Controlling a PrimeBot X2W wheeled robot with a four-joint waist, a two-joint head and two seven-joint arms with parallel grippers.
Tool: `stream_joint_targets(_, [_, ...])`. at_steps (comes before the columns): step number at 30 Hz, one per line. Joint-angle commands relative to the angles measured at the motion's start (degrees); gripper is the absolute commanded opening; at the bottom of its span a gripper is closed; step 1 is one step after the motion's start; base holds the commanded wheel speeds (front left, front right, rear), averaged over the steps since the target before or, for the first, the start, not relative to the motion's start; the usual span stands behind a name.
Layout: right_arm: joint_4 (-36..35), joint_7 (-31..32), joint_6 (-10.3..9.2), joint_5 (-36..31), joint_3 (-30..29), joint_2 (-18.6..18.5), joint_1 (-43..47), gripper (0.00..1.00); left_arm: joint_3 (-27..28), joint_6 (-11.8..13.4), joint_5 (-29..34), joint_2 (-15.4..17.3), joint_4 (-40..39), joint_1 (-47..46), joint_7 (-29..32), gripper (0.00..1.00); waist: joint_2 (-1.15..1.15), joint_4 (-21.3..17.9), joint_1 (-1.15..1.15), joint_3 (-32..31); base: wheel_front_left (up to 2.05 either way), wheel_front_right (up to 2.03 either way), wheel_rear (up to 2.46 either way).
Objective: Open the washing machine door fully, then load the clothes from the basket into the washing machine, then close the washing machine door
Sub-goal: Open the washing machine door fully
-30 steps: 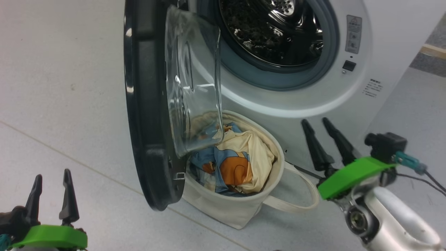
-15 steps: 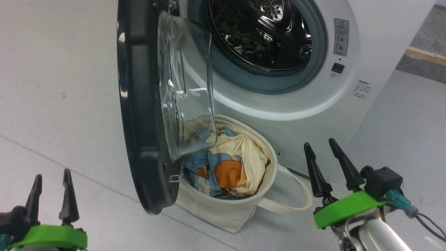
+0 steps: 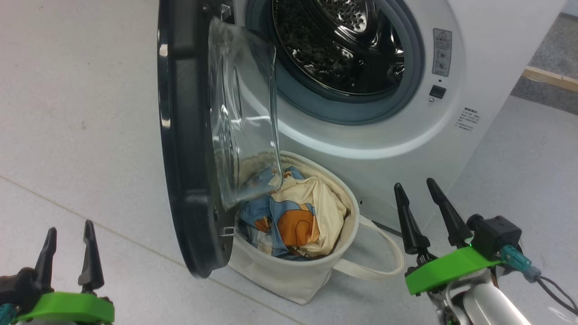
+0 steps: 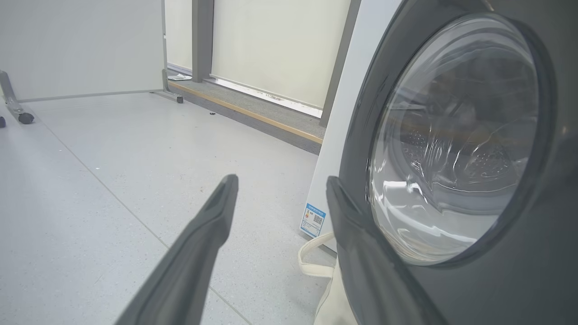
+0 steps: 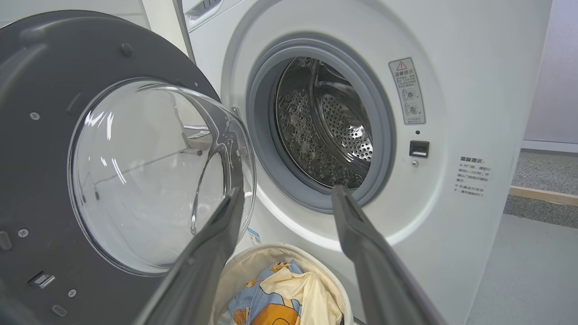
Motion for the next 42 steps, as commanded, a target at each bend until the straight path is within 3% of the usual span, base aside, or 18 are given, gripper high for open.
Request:
stream_joint_targets(1, [-1.6, -0.7, 0.05, -0.2, 0.8, 0.2, -0.3, 1.0, 1.4, -0.3, -0.5, 1.7, -1.6, -1.2, -0.7, 1.0, 0.0, 0.0, 0.0, 0.0, 0.0, 0.0, 0.0])
stream_joint_targets(15, [-0.7, -0.7, 0.05, 0.4, 1.1, 0.2, -0.4, 1.0, 0.3, -0.3, -1.5, 1.9, -2.2, -0.9, -0.7, 1.0, 0.0, -0.5, 0.0, -0.3, 0.0, 0.0, 0.0])
stream_joint_targets(16, [-0.7, -0.7, 0.05, 0.4, 1.1, 0.2, -0.4, 1.0, -0.4, -0.3, -2.0, 2.0, -2.7, -0.9, -0.7, 0.05, 0.0, -0.5, 0.0, -0.4, 0.0, 0.0, 0.0])
stream_joint_targets(17, [-0.6, -0.7, 0.05, 0.5, 1.0, 0.2, -0.4, 1.0, -1.0, -0.3, -2.6, 2.2, -3.4, -0.8, -0.7, 0.0, 0.0, -0.5, 0.0, -0.5, 0.0, 0.0, 0.0])
stream_joint_targets(32, [-0.4, -0.7, 0.05, 1.3, 1.6, 0.8, -0.3, 1.0, -10.3, -0.3, -6.3, 2.1, -27.3, 0.9, -0.7, 0.0, 0.0, -0.4, 0.0, -1.3, 0.0, 0.0, 0.0])
stream_joint_targets(42, [-0.3, -0.7, 0.05, 1.4, 1.4, 0.5, -0.9, 1.0, -17.7, -0.3, -6.0, 2.6, -35.6, 3.0, -0.7, 0.0, 0.0, -1.2, 0.0, -0.3, 0.0, 0.0, 0.0])
